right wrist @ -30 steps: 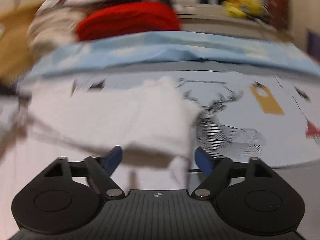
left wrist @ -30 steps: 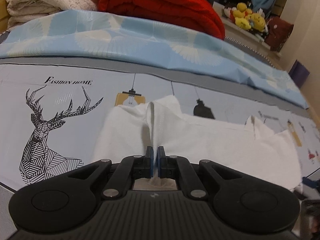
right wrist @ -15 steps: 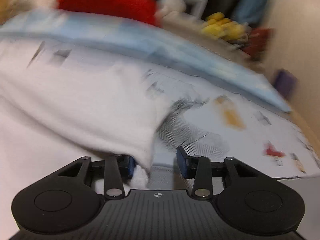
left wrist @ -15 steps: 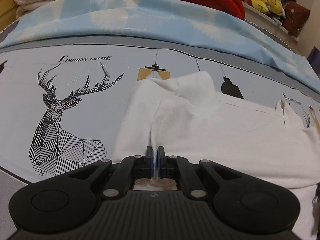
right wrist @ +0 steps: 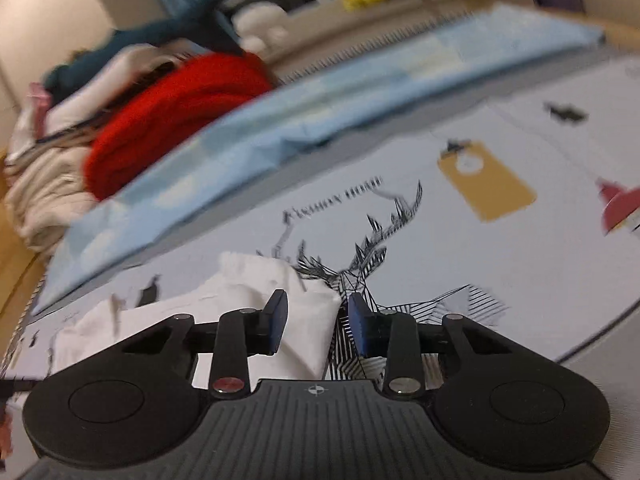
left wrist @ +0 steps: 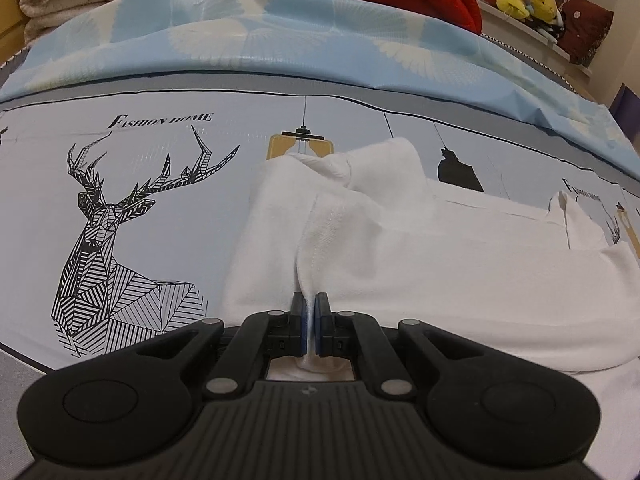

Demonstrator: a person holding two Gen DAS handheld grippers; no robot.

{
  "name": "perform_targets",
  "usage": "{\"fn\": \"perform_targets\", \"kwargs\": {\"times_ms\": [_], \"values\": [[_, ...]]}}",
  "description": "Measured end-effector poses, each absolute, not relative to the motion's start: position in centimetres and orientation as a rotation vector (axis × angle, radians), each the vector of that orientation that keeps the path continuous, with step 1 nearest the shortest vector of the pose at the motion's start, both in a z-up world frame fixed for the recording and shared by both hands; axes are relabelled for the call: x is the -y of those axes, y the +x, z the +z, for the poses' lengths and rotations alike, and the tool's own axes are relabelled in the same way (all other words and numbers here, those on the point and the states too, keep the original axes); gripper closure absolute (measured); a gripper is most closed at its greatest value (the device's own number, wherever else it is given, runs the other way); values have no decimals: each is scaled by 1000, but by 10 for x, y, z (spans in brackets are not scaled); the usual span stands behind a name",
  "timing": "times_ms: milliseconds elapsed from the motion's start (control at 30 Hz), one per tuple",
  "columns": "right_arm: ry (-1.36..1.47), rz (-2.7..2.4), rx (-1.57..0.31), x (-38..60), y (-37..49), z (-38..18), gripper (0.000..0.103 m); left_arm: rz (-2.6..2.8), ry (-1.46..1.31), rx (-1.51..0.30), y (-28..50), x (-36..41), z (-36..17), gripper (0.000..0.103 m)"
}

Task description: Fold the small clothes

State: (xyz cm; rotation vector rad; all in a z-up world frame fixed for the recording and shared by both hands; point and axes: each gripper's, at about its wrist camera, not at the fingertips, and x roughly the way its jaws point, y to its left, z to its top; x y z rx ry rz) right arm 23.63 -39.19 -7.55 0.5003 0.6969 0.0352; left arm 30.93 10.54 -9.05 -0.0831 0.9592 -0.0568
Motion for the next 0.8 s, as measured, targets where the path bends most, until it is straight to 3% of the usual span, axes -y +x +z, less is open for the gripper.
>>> {"fn": "perform_targets", "kwargs": {"times_ms": [167,233,267,400,567,633,700,733,767,800], "values": [[413,87,-769,353,267,-97,60,-57,-97,-966,311,-107,-93,99],[304,73,-784,341,273,-101,93,-58,-95,-966,311,-107,-93,99],[265,66,-778,338,273,-101,101,-59,-96,-966,311,-108,-92,99],[289,-36,-659,360,257,-79,101,-63,-105,-964,311,-109,-93,99],[363,-42,-716,383,259,-94,101,-67,-87,-957,310,-105,-95,99],[341,-53,-738,377,259,-104,95,-70,-79,-949,309,-104,-95,96],[334,-109,-738,373,259,-100,65,-83,-79,-944,308,-104,-94,91],[328,-143,-725,371,253,-92,57,-90,-80,-944,308,-104,-94,87],[308,-143,-692,367,244,-83,53,-97,-83,-944,308,-103,-94,84],[280,-115,-660,362,235,-74,53,-105,-89,-943,308,-103,-94,74]]}}
